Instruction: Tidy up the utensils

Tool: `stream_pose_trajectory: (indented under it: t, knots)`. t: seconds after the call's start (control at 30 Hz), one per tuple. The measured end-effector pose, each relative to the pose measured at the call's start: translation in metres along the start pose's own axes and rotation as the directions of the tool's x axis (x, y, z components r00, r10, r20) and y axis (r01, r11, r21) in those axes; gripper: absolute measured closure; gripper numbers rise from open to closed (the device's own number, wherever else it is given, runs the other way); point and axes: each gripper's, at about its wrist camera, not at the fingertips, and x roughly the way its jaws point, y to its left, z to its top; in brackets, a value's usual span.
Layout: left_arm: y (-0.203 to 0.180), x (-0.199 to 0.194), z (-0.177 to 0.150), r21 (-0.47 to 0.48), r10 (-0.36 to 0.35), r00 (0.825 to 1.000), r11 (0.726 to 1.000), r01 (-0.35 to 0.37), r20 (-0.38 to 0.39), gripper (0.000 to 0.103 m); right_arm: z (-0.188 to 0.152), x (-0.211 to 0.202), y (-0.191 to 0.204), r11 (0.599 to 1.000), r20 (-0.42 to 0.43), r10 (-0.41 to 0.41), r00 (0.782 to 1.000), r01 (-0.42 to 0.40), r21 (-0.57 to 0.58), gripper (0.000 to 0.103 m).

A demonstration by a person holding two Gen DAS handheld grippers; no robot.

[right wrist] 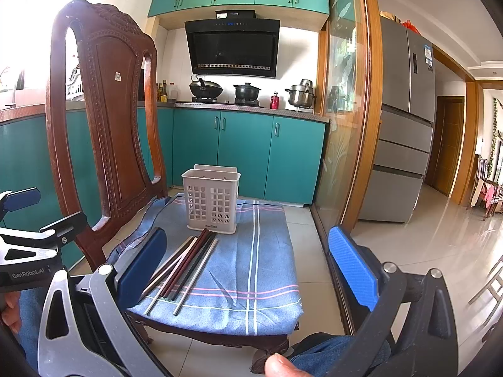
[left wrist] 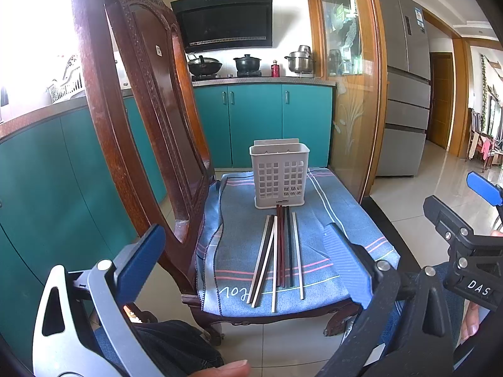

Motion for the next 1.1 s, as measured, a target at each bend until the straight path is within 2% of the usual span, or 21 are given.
stream_pose_trajectory:
  t: [1.1]
  knots:
    - [-0.0038, 0.0020, -0.0016, 0.004, 0.007, 1.000, 1.000, -0.007, -0.006, 0.003, -0.0015, 0.0015, -0.0010, 1.000, -0.002, 0.005, 1.000, -0.005, 0.008, 0.002]
